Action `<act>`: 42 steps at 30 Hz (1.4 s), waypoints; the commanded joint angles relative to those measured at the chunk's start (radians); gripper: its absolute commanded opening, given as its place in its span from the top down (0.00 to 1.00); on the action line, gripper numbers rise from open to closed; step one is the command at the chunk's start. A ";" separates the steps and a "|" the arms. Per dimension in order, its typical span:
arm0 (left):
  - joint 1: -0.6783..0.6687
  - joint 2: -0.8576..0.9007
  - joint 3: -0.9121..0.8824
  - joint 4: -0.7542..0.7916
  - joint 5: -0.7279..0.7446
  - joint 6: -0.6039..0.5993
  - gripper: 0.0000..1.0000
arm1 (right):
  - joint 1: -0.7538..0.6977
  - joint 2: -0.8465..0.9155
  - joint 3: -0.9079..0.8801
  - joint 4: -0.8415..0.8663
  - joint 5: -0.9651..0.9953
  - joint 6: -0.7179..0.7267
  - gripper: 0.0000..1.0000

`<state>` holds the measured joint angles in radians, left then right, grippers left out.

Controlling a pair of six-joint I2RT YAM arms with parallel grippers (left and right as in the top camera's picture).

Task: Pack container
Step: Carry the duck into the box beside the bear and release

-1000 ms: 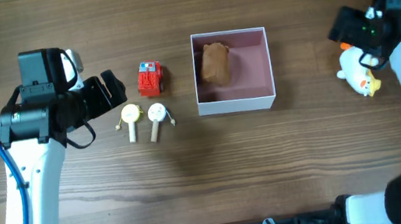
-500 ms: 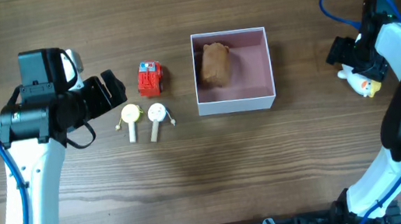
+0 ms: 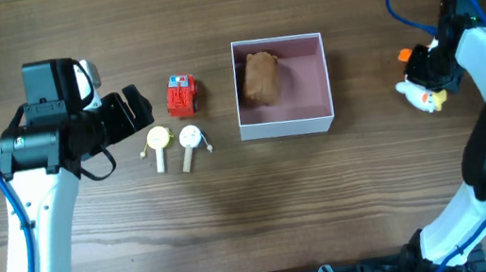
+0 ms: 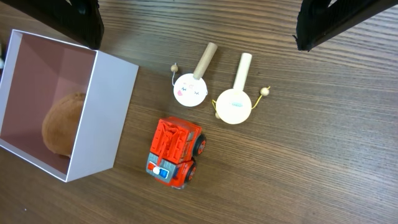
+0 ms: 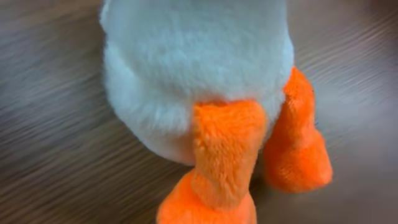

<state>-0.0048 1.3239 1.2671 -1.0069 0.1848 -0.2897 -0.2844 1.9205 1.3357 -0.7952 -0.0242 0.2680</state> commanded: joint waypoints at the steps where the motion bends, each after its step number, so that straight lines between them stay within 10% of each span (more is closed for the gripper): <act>1: -0.004 0.004 0.015 0.000 0.005 0.024 0.00 | 0.060 -0.209 0.051 -0.023 -0.244 0.048 0.95; 11: -0.004 0.004 0.015 0.000 0.005 0.024 0.00 | 0.411 -0.478 0.049 -0.066 -0.203 0.093 0.96; 25: -0.004 0.004 0.015 0.000 0.005 0.024 0.00 | 0.594 -0.083 -0.032 0.219 0.027 0.176 0.93; 37: -0.004 0.004 0.015 0.000 0.005 0.024 0.00 | 0.594 -0.267 0.000 0.222 -0.043 0.046 0.19; 42: -0.004 0.004 0.015 0.000 0.005 0.024 0.00 | 0.589 -0.457 0.000 0.214 0.001 0.046 0.12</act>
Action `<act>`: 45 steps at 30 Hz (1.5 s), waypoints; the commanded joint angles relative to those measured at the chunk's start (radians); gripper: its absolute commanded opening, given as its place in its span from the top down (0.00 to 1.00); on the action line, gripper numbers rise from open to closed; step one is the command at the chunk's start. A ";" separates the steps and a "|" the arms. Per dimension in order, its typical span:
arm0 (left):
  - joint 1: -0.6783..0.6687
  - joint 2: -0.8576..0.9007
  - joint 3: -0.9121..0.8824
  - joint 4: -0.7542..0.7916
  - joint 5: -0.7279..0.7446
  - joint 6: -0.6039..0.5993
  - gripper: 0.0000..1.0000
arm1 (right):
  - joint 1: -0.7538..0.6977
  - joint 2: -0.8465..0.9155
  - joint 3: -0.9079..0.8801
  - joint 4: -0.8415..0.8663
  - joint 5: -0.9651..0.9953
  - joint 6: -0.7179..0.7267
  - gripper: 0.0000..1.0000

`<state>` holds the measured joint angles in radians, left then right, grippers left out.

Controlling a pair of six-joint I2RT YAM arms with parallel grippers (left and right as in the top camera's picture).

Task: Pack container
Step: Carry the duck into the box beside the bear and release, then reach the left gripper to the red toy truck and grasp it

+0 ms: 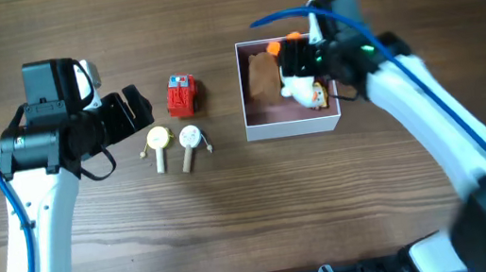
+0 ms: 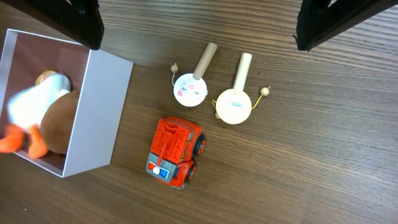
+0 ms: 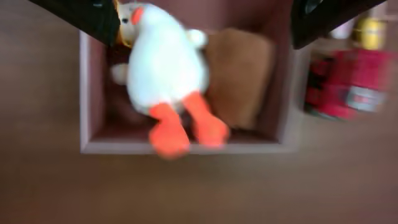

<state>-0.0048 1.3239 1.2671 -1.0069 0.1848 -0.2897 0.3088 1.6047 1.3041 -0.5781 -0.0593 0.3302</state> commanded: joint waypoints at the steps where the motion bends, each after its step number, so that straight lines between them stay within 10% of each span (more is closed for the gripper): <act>1: -0.004 0.004 0.015 0.000 0.005 0.024 0.00 | -0.006 -0.187 0.031 -0.010 0.057 -0.016 0.11; 23: -0.006 0.005 0.015 0.073 0.056 -0.132 0.01 | -0.451 -0.206 0.030 -0.367 -0.056 0.042 0.00; 45: -0.246 0.614 0.227 0.184 -0.184 0.285 0.09 | -0.487 -0.096 0.030 -0.420 -0.054 0.038 0.00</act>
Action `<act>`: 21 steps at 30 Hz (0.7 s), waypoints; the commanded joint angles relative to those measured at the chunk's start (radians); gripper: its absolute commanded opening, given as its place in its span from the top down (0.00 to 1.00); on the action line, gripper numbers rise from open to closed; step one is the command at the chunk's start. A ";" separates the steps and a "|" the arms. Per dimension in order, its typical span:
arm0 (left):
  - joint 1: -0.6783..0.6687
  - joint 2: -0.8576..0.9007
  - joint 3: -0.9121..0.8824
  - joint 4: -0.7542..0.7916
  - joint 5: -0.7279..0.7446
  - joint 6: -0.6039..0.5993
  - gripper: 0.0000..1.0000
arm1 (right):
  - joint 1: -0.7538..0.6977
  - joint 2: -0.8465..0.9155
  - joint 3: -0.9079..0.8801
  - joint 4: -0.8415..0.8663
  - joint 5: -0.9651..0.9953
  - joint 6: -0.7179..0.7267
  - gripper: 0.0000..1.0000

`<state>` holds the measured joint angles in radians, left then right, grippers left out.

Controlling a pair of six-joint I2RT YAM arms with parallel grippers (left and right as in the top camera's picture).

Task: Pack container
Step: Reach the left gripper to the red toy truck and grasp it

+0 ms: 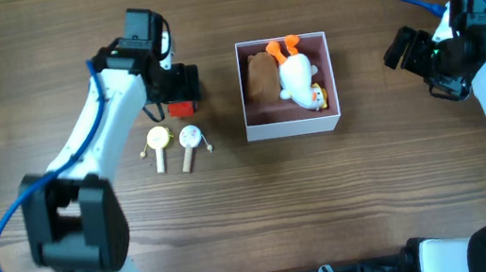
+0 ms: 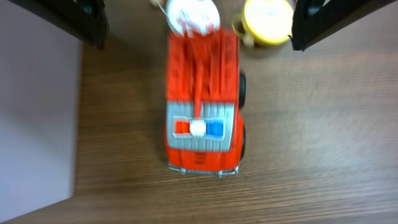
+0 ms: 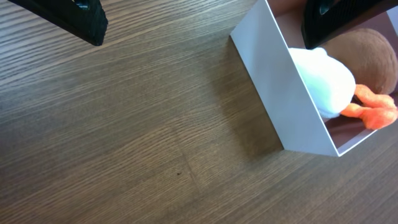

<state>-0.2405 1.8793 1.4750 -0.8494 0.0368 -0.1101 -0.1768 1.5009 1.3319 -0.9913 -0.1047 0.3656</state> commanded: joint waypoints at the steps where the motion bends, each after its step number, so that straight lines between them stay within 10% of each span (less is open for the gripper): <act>1: -0.010 0.068 0.019 0.032 -0.046 0.108 0.10 | -0.001 0.008 0.002 -0.009 -0.008 0.002 0.00; 21: -0.013 0.241 0.019 0.084 -0.050 0.200 0.19 | -0.001 0.008 0.002 -0.016 -0.009 0.001 0.00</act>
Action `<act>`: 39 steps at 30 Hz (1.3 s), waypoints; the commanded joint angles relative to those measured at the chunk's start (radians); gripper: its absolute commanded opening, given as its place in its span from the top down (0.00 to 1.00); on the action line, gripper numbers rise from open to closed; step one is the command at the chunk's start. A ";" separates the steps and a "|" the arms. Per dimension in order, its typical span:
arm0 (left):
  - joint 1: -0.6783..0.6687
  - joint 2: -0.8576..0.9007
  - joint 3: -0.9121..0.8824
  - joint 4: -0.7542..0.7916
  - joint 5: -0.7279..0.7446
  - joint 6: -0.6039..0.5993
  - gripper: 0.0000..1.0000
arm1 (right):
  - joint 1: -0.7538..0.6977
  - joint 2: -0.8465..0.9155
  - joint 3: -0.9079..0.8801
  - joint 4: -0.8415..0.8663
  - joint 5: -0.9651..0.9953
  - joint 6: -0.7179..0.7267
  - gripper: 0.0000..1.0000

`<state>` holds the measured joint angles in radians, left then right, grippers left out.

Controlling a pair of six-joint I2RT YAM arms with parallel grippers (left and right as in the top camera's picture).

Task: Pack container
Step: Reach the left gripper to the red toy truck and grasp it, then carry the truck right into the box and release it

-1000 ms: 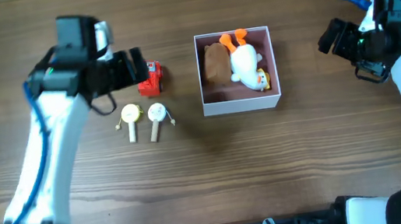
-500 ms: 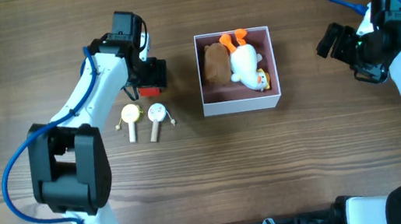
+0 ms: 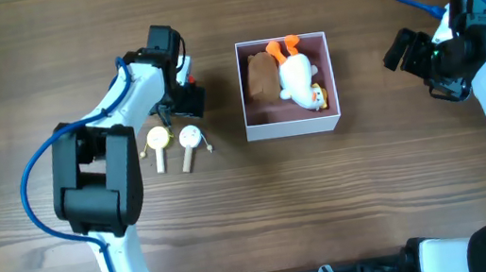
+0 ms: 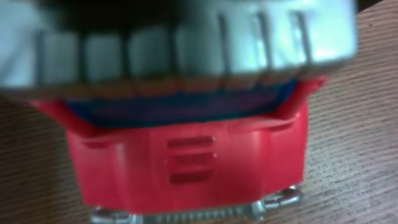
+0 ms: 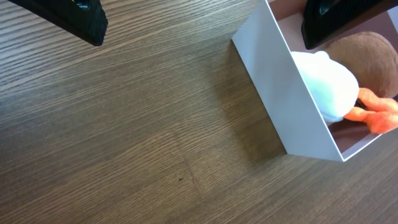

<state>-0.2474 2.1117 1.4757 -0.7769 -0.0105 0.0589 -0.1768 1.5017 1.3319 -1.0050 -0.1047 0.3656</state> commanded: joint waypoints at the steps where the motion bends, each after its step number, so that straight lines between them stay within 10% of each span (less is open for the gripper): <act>1: -0.006 0.009 0.019 0.016 -0.003 0.031 0.20 | -0.001 0.007 0.002 -0.003 -0.009 0.002 0.00; 9: -0.011 0.002 0.019 0.024 -0.002 0.031 0.48 | -0.001 0.007 0.002 -0.006 -0.009 0.001 0.00; 28: -0.319 -0.378 0.200 -0.143 -0.003 0.074 0.58 | -0.002 0.007 0.002 -0.035 0.000 0.000 0.00; 39: -0.553 -0.218 0.197 -0.086 -0.001 0.561 0.71 | -0.001 0.007 0.002 -0.053 0.000 0.000 0.00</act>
<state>-0.7807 1.8126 1.6768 -0.8860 -0.0143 0.4076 -0.1768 1.5017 1.3319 -1.0492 -0.1043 0.3656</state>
